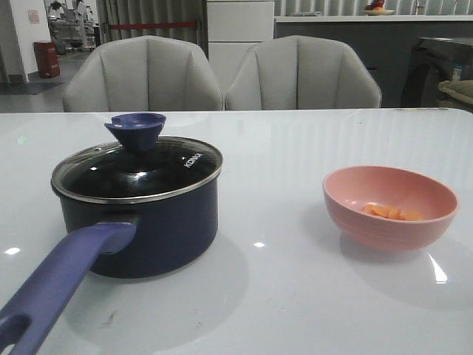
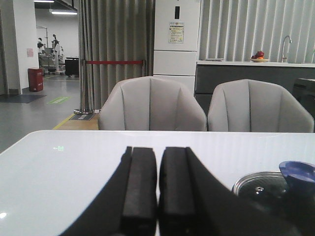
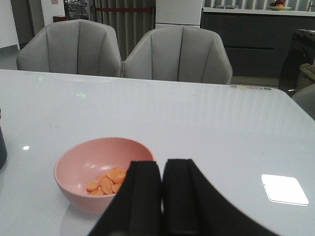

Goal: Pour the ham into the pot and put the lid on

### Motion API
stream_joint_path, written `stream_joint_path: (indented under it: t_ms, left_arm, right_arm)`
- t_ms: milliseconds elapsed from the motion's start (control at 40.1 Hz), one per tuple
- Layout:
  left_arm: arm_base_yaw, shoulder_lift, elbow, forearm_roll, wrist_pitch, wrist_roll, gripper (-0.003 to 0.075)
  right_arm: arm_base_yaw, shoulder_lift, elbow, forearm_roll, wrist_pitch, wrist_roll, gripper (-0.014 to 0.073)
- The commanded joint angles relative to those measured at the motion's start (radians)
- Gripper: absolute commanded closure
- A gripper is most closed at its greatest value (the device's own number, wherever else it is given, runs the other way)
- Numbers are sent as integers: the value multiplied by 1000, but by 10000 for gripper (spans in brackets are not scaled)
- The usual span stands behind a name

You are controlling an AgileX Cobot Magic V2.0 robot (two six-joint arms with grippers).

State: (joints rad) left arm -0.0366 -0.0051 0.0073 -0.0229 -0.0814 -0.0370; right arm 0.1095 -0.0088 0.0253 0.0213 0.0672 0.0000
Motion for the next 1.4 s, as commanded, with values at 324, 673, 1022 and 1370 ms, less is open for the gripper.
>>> stream_joint_path:
  t_ms: [324,673,1022,1370]
  left_arm:
    - [1,-20,32,1,-79,-9,607]
    - [1,-20,25,-18,-179,-9,607]
    - [1,128,-330,-47,223,-9,607]
    - [1,303,-470,-50,458,-9,607]
  right_arm:
    - [-7,-20,11,-11,-74,0,431]
    - [-7,-20,11,-11,-74,0,431]
    - [-7,-20,11,-11,-74,0,431]
    - [-7,-20,11,-11,-74,0,431]
